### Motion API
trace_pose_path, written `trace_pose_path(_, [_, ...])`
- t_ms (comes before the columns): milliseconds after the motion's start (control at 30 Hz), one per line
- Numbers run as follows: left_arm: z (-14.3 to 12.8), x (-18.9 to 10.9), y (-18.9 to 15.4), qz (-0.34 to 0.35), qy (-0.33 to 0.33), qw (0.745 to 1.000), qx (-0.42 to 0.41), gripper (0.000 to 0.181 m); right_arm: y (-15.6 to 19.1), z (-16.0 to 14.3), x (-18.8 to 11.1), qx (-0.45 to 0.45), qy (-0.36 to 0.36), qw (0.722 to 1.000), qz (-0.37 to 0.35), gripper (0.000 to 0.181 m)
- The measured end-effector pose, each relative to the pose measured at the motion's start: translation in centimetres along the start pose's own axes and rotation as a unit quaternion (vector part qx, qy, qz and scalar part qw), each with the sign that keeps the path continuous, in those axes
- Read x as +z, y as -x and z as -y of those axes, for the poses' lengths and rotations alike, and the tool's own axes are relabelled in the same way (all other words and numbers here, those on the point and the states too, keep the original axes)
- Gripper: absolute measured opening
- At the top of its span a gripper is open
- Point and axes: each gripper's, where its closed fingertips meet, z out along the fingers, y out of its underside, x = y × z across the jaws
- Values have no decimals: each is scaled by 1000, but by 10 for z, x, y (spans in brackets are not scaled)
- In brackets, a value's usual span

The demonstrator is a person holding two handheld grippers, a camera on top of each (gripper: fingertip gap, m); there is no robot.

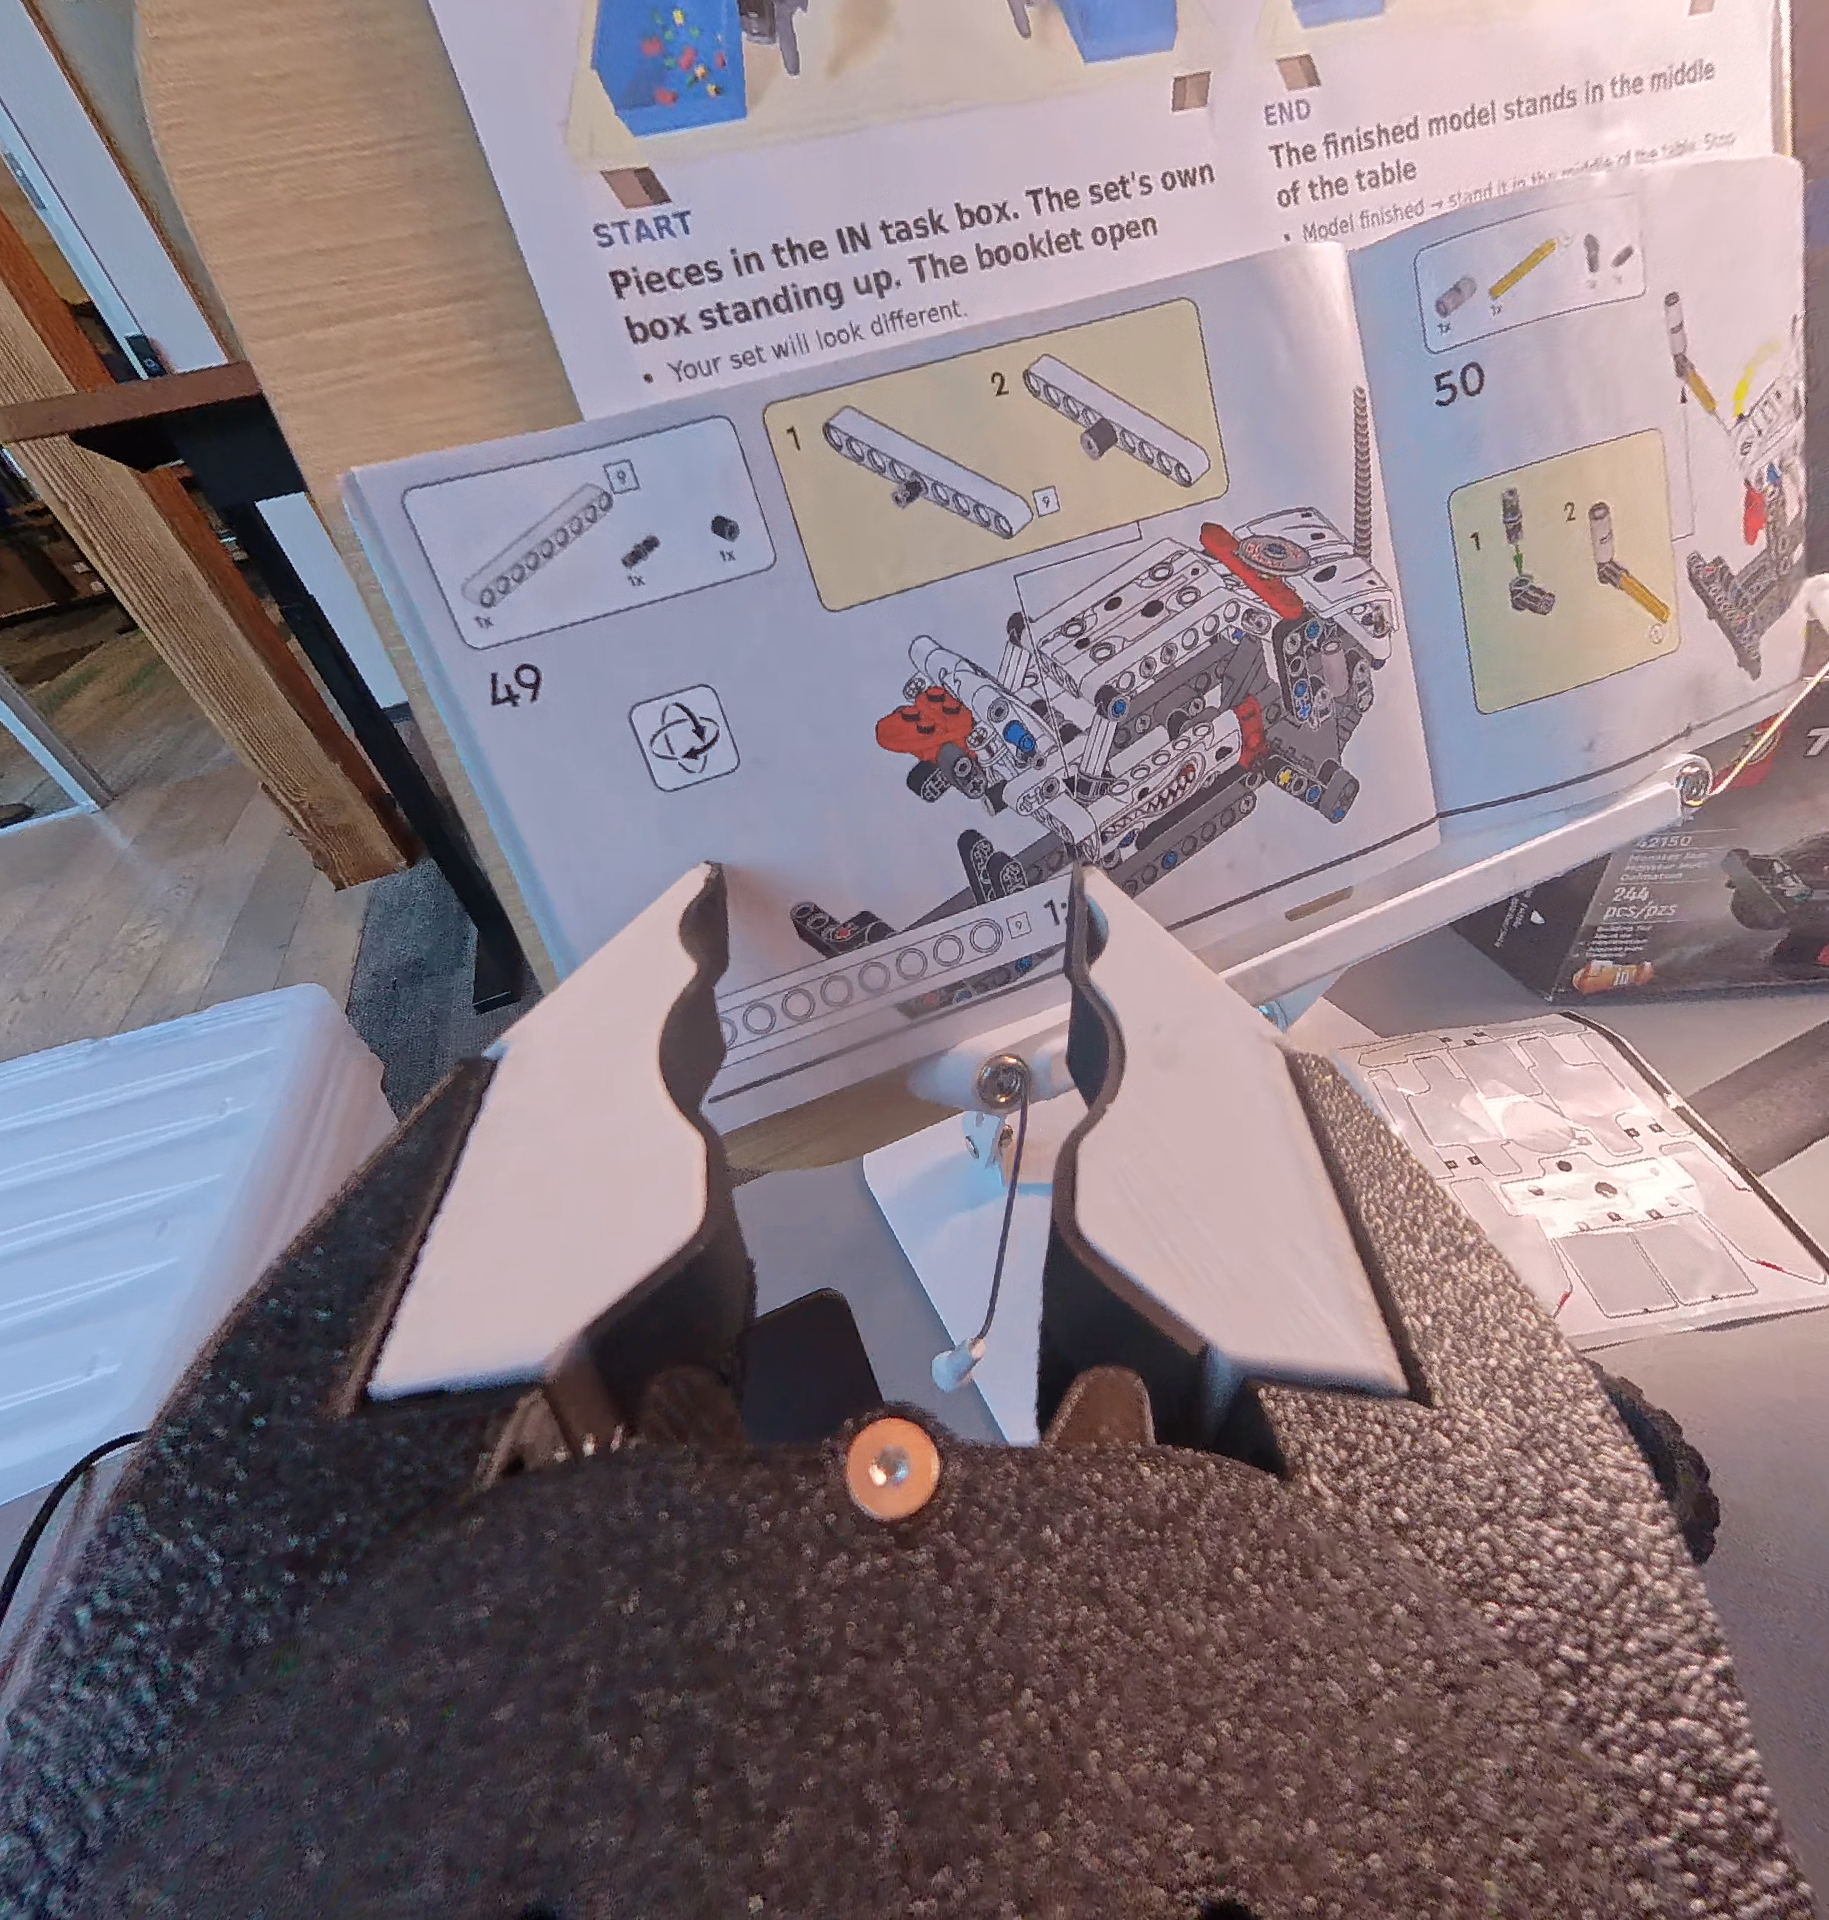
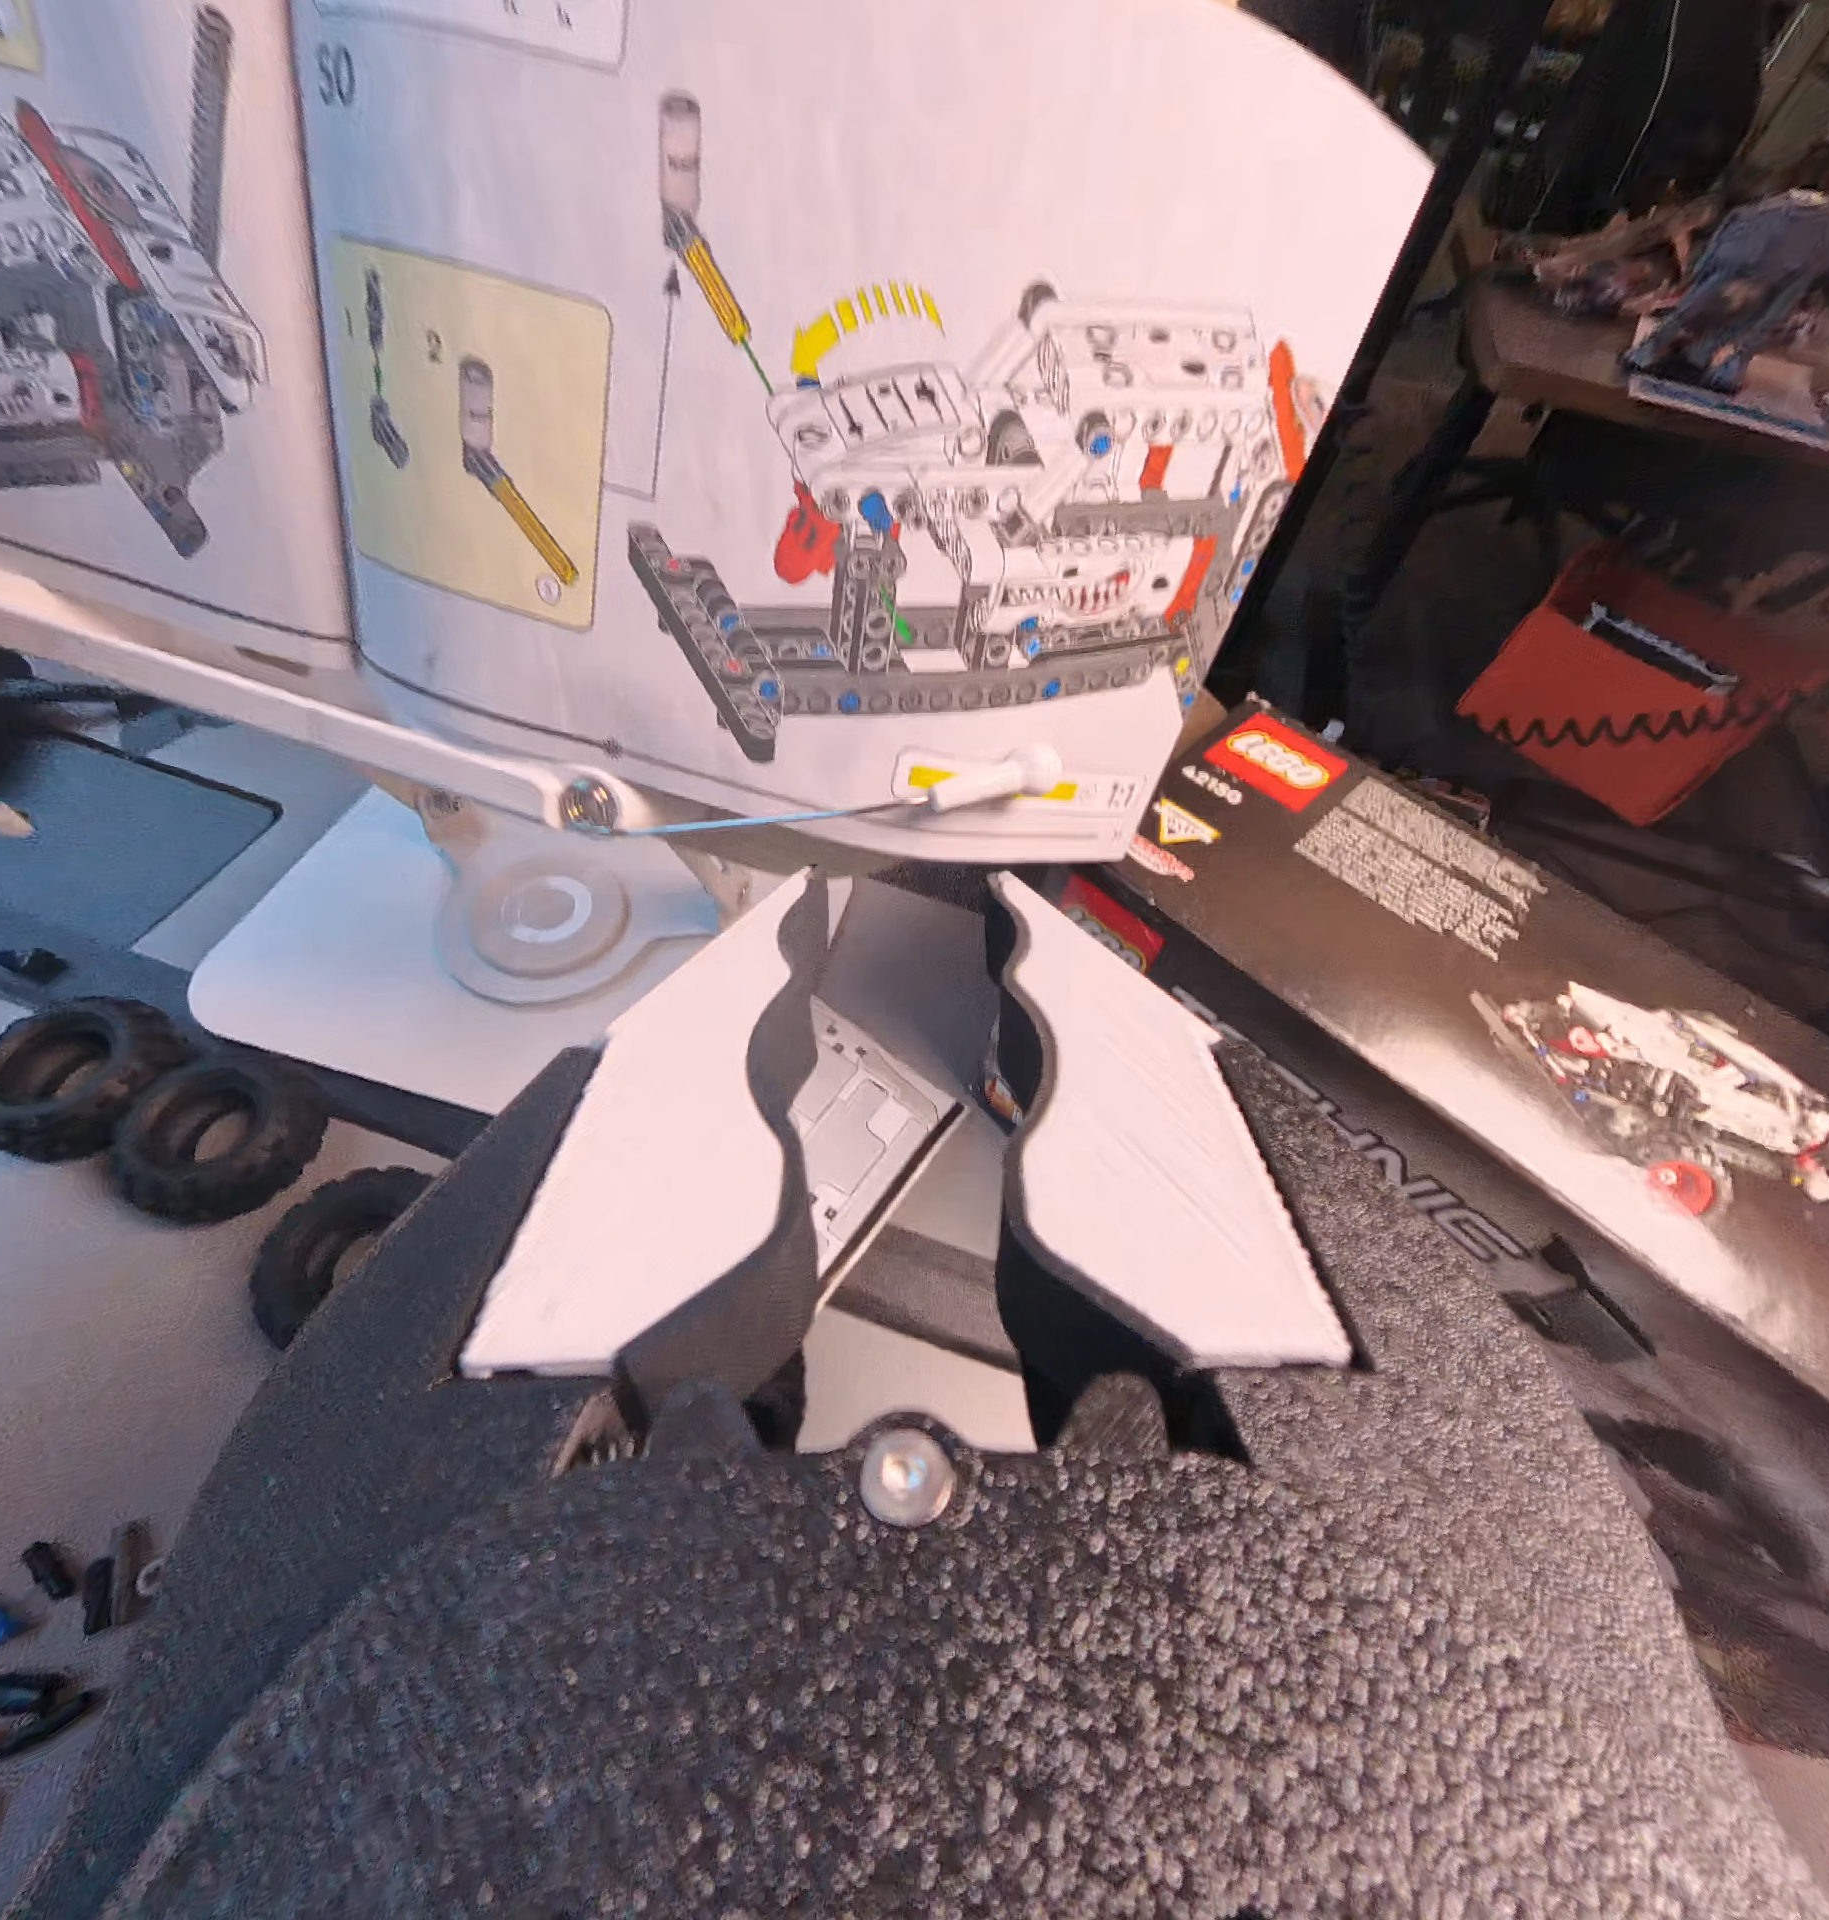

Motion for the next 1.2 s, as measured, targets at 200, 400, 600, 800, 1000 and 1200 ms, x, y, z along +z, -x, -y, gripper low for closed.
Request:
trace_pose_path(200, [-2,6,-4,20,10,1000,21,66,-8,-16,-19,-7,2,1000,-15,31])
trace_pose_path(400, [-4,9,1,64,16,997,50,45,25,-3,-33,-84,-32,996,2,31])
trace_pose_path(600, [-5,8,-18,41,17,997,58,3,57,-9,-31,-140,-30,989,27,31])
trace_pose_path(800, [10,-1,-53,-34,-16,999,21,0,71,-33,-22,-154,6,986,62,30])
trace_pose_path(1000, [28,-10,-105,-119,-41,992,1,4,78,-15,-32,-144,-46,987,62,37])
trace_pose_path(1200, [58,-22,-167,-233,-69,969,-47,13,83,15,-41,-183,-114,976,19,75])
